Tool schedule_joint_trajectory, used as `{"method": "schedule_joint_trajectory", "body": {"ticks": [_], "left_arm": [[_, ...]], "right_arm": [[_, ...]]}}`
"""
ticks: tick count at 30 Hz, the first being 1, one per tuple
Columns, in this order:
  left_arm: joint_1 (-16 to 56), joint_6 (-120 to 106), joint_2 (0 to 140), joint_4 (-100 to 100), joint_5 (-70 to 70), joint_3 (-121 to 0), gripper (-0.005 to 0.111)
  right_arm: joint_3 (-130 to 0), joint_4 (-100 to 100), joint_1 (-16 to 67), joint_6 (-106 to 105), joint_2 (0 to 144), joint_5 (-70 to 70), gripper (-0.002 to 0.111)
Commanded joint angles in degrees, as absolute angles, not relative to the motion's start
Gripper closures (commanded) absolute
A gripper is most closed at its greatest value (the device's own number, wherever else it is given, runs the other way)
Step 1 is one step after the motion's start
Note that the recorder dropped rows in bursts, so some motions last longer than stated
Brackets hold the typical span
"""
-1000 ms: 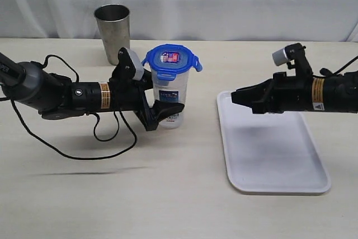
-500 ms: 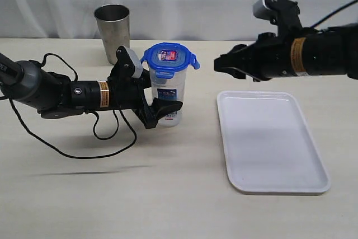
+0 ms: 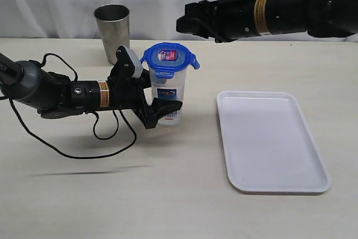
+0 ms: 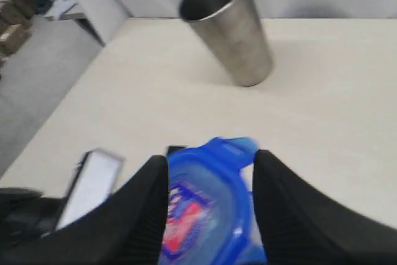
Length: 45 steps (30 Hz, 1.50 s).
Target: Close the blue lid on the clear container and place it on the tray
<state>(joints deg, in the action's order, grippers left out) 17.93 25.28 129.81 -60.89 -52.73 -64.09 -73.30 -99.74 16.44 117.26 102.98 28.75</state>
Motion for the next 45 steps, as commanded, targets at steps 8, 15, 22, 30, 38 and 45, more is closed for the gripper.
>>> {"method": "schedule_joint_trajectory", "body": {"ticks": [8,15,22,30,38,45], "left_arm": [[17.4,22.5,130.3,-59.1,-48.6,-63.5,0.107],[17.4,22.4,130.3,-59.1,-48.6,-63.5,0.107],[17.4,22.4,130.3,-59.1,-48.5,-63.5,0.107],[17.4,22.4,130.3,-59.1,-48.5,-63.5,0.107],[17.4,22.4,130.3,-59.0,-48.8,-63.5,0.107],[17.4,22.4,130.3,-59.0,-48.8,-63.5,0.107]], "right_arm": [[-75.0,-87.7,20.9,91.2,103.6,-27.6,0.066],[-86.8,-16.6,15.3,20.6,106.1,-34.6,0.065],[-91.2,43.1,11.7,-21.1,106.1,-46.0,0.062],[-91.1,34.3,17.9,-11.1,108.8,-49.6,0.062],[-91.1,37.7,18.7,-9.7,112.4,-50.0,0.062],[-91.1,38.3,18.8,-9.8,113.5,-50.5,0.062]]}}
